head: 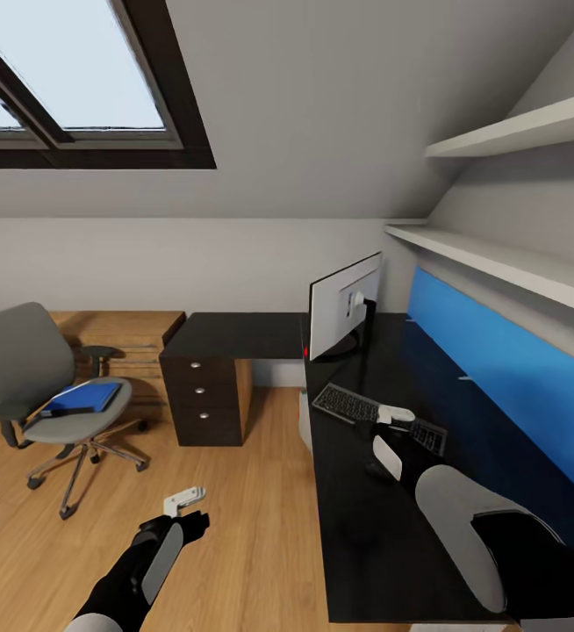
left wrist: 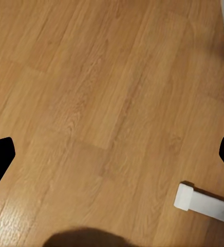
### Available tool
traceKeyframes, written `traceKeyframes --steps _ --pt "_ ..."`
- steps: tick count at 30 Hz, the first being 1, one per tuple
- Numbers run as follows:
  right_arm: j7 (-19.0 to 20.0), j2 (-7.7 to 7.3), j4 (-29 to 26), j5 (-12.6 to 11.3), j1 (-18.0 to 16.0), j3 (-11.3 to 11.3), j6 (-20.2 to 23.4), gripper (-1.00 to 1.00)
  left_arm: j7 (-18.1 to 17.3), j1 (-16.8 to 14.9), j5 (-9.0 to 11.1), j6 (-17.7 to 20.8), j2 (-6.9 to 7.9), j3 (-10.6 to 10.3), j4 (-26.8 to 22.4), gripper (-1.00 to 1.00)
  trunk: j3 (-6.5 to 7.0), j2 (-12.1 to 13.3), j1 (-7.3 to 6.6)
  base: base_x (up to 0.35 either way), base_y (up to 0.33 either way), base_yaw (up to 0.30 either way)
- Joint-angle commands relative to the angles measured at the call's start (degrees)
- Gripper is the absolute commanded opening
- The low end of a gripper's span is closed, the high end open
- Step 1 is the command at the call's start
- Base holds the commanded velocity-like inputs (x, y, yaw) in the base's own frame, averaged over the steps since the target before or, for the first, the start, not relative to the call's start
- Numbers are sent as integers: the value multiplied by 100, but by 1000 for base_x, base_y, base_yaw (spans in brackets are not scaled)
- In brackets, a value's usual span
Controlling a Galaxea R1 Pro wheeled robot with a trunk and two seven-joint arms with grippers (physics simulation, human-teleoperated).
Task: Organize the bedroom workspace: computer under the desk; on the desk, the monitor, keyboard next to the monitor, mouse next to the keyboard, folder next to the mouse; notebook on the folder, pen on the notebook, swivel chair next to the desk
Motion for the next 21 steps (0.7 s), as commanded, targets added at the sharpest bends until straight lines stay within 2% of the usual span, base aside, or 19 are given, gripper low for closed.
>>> traceKeyframes --steps 1,6,13,14,17,18,19,20,21 --pt "-38 -2 -12 -46 -3 49 42 100 39 -1 60 19 -2 6 -11 100 -10 -8 2 24 0 0" --pt "-45 1 30 -46 -3 57 61 100 30 -2 66 21 2 9 -80 100 -10 -8 2 12 0 0" --pt "-36 -39 134 -38 -3 63 142 100 31 71 99 67 -4 14 -1136 100 -10 -8 2 1 0 0" --pt "-36 -67 137 -37 -3 62 147 100 31 195 103 80 -6 15 -1469 100 -10 -8 2 0 0 0" --pt "-36 -107 138 -37 -3 62 151 100 31 455 108 123 -8 15 -2057 100 -10 -8 2 0 0 0" --pt "-35 -123 136 -37 -3 60 153 100 31 665 110 182 -8 15 -2522 100 -10 -8 2 0 0 0" --pt "-35 -141 131 -37 -3 63 154 100 31 1034 112 338 -10 11 -3324 100 -10 -8 2 0 0 0" --pt "-35 -147 129 -37 -3 62 155 100 29 1167 112 407 -12 10 -3594 100 -10 -8 2 0 0 0" --pt "-35 -155 123 -37 -3 60 158 100 27 1432 111 550 -16 3 -4072 100 -10 -8 2 0 0 0"
